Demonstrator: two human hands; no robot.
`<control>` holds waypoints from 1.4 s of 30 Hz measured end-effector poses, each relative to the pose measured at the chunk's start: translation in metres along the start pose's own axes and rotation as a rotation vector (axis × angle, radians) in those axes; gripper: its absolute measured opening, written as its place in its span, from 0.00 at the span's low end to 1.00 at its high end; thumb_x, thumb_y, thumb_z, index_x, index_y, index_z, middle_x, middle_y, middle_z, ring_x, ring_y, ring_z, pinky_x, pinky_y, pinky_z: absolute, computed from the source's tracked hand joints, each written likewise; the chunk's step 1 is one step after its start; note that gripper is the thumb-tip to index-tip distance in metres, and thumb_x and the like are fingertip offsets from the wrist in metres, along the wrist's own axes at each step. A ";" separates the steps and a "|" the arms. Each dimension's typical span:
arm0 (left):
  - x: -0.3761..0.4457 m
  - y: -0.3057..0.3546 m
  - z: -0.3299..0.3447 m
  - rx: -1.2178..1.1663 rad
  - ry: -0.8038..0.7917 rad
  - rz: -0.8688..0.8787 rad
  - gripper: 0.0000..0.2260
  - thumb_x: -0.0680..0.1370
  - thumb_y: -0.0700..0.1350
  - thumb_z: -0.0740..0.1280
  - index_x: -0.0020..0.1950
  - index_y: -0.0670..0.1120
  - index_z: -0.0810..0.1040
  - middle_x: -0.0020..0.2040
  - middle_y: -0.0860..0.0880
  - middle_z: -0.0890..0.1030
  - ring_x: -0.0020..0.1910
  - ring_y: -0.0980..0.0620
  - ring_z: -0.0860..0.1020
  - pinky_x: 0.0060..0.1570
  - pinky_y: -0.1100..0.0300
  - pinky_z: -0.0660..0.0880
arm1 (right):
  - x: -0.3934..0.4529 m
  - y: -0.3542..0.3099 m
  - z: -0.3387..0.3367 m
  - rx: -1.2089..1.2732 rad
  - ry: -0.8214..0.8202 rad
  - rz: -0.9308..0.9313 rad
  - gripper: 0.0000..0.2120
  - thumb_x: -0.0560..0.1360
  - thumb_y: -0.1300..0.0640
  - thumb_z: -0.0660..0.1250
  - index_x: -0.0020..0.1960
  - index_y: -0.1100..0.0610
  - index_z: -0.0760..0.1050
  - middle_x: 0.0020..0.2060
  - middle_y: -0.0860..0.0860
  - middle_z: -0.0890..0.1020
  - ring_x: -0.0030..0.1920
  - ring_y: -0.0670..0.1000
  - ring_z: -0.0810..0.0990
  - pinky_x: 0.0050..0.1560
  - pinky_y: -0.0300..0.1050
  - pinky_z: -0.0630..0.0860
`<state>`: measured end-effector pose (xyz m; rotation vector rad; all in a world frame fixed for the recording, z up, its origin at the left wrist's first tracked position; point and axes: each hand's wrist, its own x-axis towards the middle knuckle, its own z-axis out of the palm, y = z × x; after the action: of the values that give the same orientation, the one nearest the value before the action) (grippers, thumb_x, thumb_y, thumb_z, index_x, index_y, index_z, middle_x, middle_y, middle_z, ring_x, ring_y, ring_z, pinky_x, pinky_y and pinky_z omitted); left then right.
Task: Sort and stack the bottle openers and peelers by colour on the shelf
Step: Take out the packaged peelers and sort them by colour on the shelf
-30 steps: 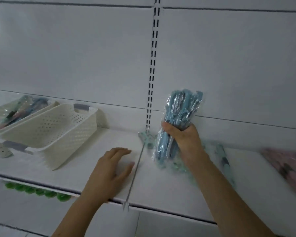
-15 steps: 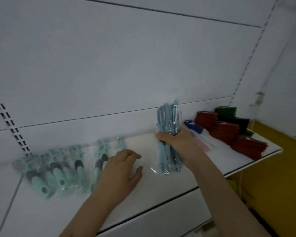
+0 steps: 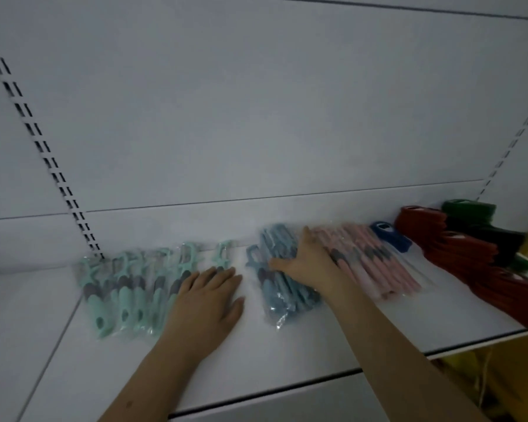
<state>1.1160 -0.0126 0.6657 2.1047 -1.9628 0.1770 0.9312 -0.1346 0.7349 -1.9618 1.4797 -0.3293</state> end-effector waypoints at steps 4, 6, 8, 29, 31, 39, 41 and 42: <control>0.000 0.003 -0.003 -0.016 -0.007 -0.013 0.23 0.76 0.60 0.56 0.65 0.54 0.79 0.65 0.56 0.79 0.65 0.49 0.77 0.64 0.48 0.71 | -0.011 0.010 0.004 -0.302 0.025 -0.083 0.52 0.72 0.29 0.62 0.79 0.50 0.34 0.79 0.60 0.42 0.78 0.64 0.44 0.75 0.61 0.51; 0.000 0.003 -0.003 -0.033 -0.014 -0.018 0.24 0.77 0.60 0.55 0.67 0.54 0.78 0.66 0.56 0.79 0.66 0.49 0.76 0.65 0.48 0.70 | -0.019 0.012 0.007 -0.332 -0.010 -0.094 0.52 0.72 0.28 0.60 0.79 0.50 0.32 0.78 0.60 0.37 0.78 0.64 0.41 0.75 0.61 0.49; 0.001 0.005 -0.004 -0.043 -0.013 -0.028 0.24 0.77 0.61 0.55 0.67 0.54 0.77 0.66 0.56 0.78 0.67 0.50 0.75 0.66 0.48 0.69 | -0.027 0.010 0.018 -0.391 -0.024 -0.108 0.51 0.72 0.26 0.56 0.79 0.52 0.33 0.78 0.61 0.37 0.78 0.65 0.41 0.76 0.61 0.48; -0.031 -0.033 -0.058 -0.407 0.463 -0.394 0.13 0.79 0.45 0.66 0.62 0.48 0.80 0.60 0.51 0.78 0.58 0.51 0.77 0.58 0.61 0.71 | -0.054 -0.071 0.051 0.041 0.179 -0.462 0.29 0.81 0.46 0.59 0.78 0.54 0.57 0.77 0.53 0.60 0.74 0.51 0.61 0.73 0.44 0.58; -0.042 -0.052 -0.071 -0.417 0.523 -0.697 0.15 0.78 0.44 0.66 0.64 0.45 0.78 0.60 0.44 0.76 0.58 0.43 0.75 0.59 0.55 0.71 | -0.063 -0.091 0.057 0.176 -0.054 -0.395 0.25 0.81 0.50 0.60 0.76 0.53 0.61 0.68 0.50 0.71 0.60 0.48 0.73 0.62 0.42 0.68; -0.036 -0.091 -0.084 -0.394 -0.145 -1.052 0.35 0.75 0.64 0.67 0.73 0.43 0.63 0.69 0.38 0.66 0.70 0.37 0.61 0.66 0.49 0.64 | -0.043 -0.126 0.104 0.407 -0.389 -0.049 0.32 0.79 0.42 0.56 0.78 0.56 0.55 0.76 0.52 0.62 0.73 0.57 0.65 0.69 0.50 0.64; -0.033 -0.095 -0.085 -0.389 -0.196 -1.032 0.41 0.72 0.68 0.67 0.75 0.44 0.61 0.70 0.39 0.64 0.71 0.38 0.60 0.67 0.48 0.64 | -0.034 -0.132 0.112 0.618 -0.394 0.041 0.35 0.72 0.35 0.58 0.72 0.55 0.66 0.69 0.53 0.73 0.64 0.56 0.75 0.66 0.55 0.71; -0.033 -0.096 -0.086 -0.386 -0.224 -1.018 0.45 0.70 0.71 0.67 0.76 0.44 0.59 0.71 0.39 0.63 0.72 0.39 0.60 0.68 0.48 0.63 | -0.030 -0.134 0.116 0.725 -0.414 0.075 0.29 0.73 0.36 0.59 0.64 0.56 0.72 0.60 0.56 0.79 0.57 0.56 0.79 0.60 0.56 0.76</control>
<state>1.2163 0.0470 0.7293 2.5831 -0.6946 -0.5906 1.0878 -0.0465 0.7370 -1.2889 0.9735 -0.3399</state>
